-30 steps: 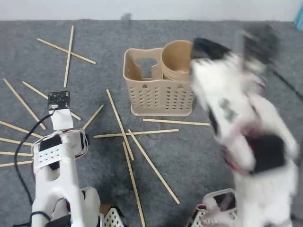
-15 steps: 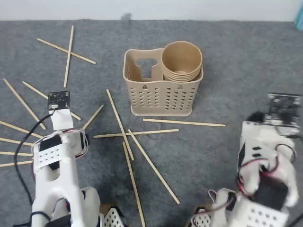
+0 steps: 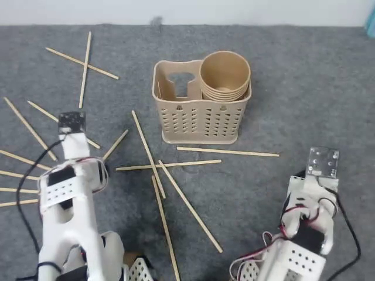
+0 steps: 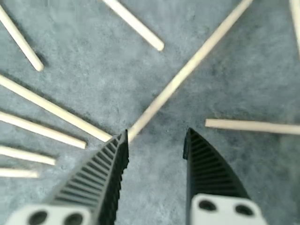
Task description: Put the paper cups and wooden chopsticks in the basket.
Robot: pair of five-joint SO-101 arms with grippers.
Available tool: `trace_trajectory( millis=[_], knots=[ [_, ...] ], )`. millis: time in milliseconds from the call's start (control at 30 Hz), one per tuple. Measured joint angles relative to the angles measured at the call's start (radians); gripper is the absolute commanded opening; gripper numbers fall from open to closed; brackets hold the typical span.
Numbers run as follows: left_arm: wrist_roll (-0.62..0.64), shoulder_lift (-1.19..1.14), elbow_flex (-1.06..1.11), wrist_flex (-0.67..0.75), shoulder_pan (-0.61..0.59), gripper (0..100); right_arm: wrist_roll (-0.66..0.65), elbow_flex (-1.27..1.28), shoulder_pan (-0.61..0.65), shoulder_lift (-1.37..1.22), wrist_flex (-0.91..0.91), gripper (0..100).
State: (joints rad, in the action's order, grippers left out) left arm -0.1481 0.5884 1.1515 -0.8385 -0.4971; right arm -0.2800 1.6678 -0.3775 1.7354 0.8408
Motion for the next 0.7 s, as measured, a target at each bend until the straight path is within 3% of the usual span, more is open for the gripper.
trace_trajectory(
  millis=[200,433,700],
  knots=[
    [0.002,-0.002,-0.203,-0.017,-0.052,18,-0.091,-0.002,0.046,0.058,0.08,0.8],
    [0.002,-0.018,-0.571,-0.265,-0.025,18,-0.132,-0.003,0.066,0.058,0.08,0.8],
    [0.002,-0.384,-1.091,-0.502,0.011,18,-0.132,-0.003,0.064,0.058,0.08,0.8]
  ],
)
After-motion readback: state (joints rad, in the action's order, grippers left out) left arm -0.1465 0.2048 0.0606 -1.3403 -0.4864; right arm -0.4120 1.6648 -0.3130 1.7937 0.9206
